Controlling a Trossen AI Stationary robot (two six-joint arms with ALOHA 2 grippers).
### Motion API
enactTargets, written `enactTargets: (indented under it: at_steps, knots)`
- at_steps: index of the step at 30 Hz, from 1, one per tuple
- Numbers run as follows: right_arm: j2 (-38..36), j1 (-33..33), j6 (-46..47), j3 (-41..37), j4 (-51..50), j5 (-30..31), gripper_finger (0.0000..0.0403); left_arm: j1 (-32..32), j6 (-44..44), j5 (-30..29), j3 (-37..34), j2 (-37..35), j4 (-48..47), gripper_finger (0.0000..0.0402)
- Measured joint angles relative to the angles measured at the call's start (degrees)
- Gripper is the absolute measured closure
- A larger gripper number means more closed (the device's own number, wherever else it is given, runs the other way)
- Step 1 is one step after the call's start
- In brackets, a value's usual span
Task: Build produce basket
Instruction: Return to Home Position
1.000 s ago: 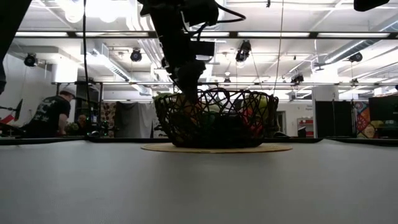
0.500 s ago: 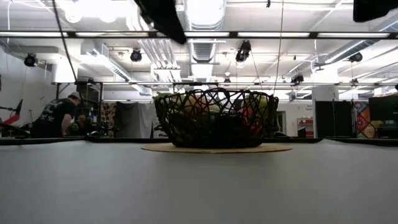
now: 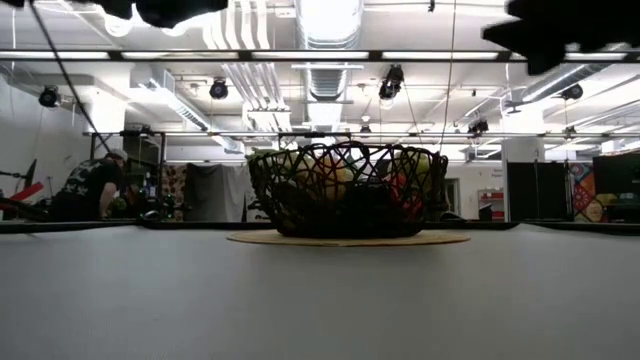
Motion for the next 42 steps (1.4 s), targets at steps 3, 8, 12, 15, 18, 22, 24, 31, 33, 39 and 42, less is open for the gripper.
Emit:
enactTargets:
  at_steps: [3,8,12,15,18,22,24,31,33,39,42]
  knots:
    - [2.2,-7.2,-5.2,2.8,2.1,-8.5,0.0174,3.5,2.1,-0.2,-5.2,-7.9,2.0,0.0149]
    - [5.7,-20.8,-12.2,7.9,1.9,-25.1,0.0174,10.3,3.1,0.7,-10.9,-20.8,1.7,0.0180]
    - [6.2,-29.5,-17.0,9.0,1.9,-31.0,0.0174,14.0,4.2,3.6,-15.0,-29.9,-1.9,0.0205]
    - [4.8,-33.4,-19.4,7.5,1.8,-31.1,0.0174,14.9,4.1,3.7,-17.6,-36.7,-5.6,0.0220]
    - [2.5,-35.7,-19.6,5.2,1.8,-31.4,0.0174,14.9,2.8,3.7,-19.6,-42.8,-9.5,0.0232]
    - [-1.7,-36.4,-19.5,1.6,1.7,-31.4,0.0174,14.9,2.2,3.6,-22.6,-51.8,-11.0,0.0245]
    - [-4.3,-36.4,-19.1,-0.2,1.7,-31.5,0.0174,14.9,1.7,3.3,-24.2,-56.0,-10.9,0.0254]
    - [-15.4,-36.3,-17.0,-4.4,-2.3,-30.9,0.0175,14.9,1.1,3.2,-27.2,-59.7,-10.1,0.0289]
    - [-18.5,-36.4,-16.4,-4.6,-5.3,-30.7,0.0174,15.0,0.7,2.7,-27.6,-58.9,-9.7,0.0298]
    - [-27.5,-36.3,-16.9,-4.9,-11.6,-30.9,0.0175,14.9,-0.4,2.9,-29.1,-59.5,-6.2,0.0322]
    - [-31.5,-36.3,-16.7,-5.3,-15.0,-31.2,0.0175,14.9,-0.2,2.9,-29.6,-59.5,-6.9,0.0330]
